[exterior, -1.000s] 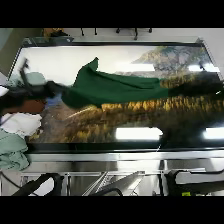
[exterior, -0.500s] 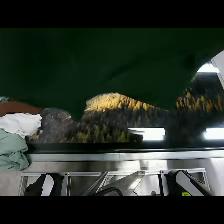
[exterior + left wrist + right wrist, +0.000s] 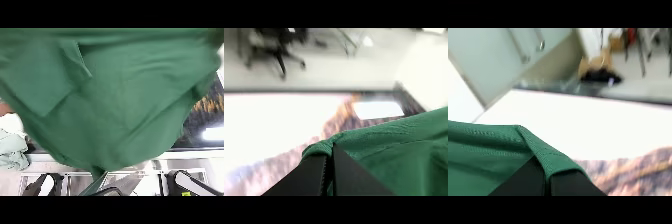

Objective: Fold the shirts.

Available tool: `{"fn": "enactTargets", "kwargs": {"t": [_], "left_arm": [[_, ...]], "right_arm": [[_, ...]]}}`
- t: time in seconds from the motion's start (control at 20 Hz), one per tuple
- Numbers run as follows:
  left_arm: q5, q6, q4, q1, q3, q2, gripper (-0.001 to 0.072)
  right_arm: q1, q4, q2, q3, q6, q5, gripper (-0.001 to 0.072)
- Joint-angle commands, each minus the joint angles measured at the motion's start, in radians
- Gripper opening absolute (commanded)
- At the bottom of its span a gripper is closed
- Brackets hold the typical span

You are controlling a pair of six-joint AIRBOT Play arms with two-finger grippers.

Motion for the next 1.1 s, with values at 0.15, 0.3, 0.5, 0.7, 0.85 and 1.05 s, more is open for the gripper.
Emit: {"fn": "enactTargets", "kwargs": {"t": [0.15, 0.3, 0.5, 0.7, 0.85, 1.05], "left_arm": [[0.266, 0.053, 0.332, -0.365, -0.231, -0.452, 0.0011], [0.251, 0.023, 0.318, -0.367, -0.085, -0.734, 0.0011], [0.18, -0.045, 0.319, -0.375, 0.21, -0.975, 0.0011], [0.1, -0.082, 0.33, -0.375, 0.39, -1.017, 0.0011], [-0.033, -0.114, 0.331, -0.372, 0.428, -1.015, 0.0011], [-0.11, -0.203, 0.517, -0.396, 0.383, -1.011, 0.0011]], "right_arm": [[0.149, -0.187, -0.342, -0.232, -0.04, -0.222, 0.0014], [0.148, -0.107, -0.553, -0.199, -0.041, -0.271, 0.0013], [0.149, -0.032, -0.766, -0.034, -0.032, -0.254, 0.0013], [0.135, -0.066, -0.803, 0.076, -0.028, -0.157, 0.0013], [0.109, -0.156, -0.775, 0.082, -0.027, -0.05, 0.0013], [0.093, -0.359, -0.754, 0.079, 0.032, 0.031, 0.0013]]}}
